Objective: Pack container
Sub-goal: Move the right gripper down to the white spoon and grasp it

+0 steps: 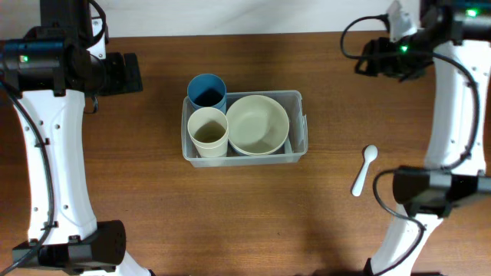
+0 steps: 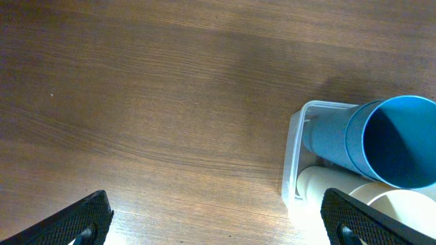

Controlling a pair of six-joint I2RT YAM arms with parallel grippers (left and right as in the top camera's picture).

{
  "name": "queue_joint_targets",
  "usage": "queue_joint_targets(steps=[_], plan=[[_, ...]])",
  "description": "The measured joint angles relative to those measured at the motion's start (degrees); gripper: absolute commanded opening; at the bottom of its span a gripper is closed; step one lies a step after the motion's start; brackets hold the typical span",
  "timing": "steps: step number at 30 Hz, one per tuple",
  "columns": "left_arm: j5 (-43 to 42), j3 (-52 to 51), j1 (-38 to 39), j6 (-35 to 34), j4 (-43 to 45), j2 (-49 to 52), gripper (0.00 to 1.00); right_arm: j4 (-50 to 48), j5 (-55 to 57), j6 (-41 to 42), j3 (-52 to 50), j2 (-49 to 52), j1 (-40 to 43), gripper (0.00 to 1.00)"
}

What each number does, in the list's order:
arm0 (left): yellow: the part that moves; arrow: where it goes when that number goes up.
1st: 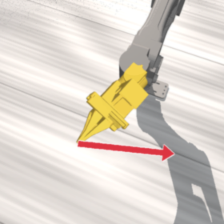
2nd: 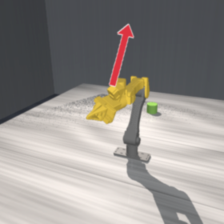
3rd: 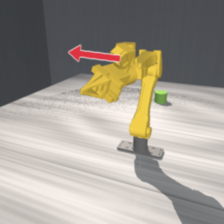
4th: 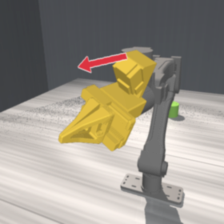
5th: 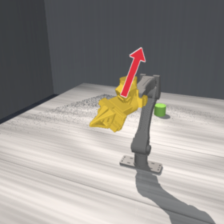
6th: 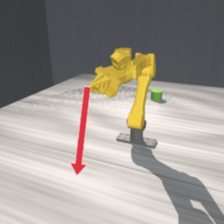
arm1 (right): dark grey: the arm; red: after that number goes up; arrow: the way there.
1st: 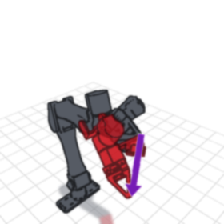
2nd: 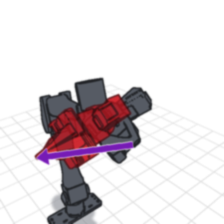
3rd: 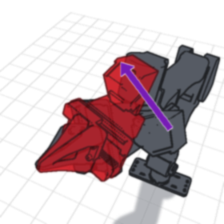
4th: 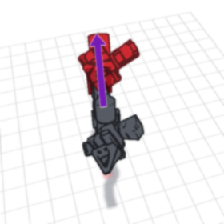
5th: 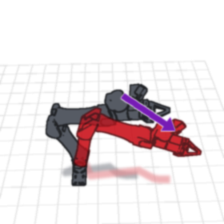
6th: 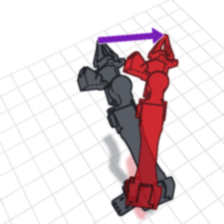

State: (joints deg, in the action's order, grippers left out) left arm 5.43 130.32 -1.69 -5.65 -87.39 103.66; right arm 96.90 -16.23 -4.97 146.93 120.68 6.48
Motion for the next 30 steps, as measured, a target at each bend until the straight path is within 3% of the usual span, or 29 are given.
queue_joint_targets(steps=[10,19,25,30], plan=[[-0.02,0.00,0.00,0.00,0.00,0.00,1.00,-0.20,8.44,1.20,-25.09,-20.79,0.76,0.88],[-0.02,0.00,0.00,0.00,0.00,0.00,1.00,-3.37,7.08,3.28,-43.39,-23.45,9.07,0.97],[0.00,0.00,0.00,0.00,0.00,0.00,1.00,-14.47,2.60,4.42,-58.73,-23.39,13.44,0.96],[0.00,0.00,0.00,0.00,0.00,0.00,1.00,-25.35,1.14,6.69,-69.79,-23.34,14.03,0.84]])
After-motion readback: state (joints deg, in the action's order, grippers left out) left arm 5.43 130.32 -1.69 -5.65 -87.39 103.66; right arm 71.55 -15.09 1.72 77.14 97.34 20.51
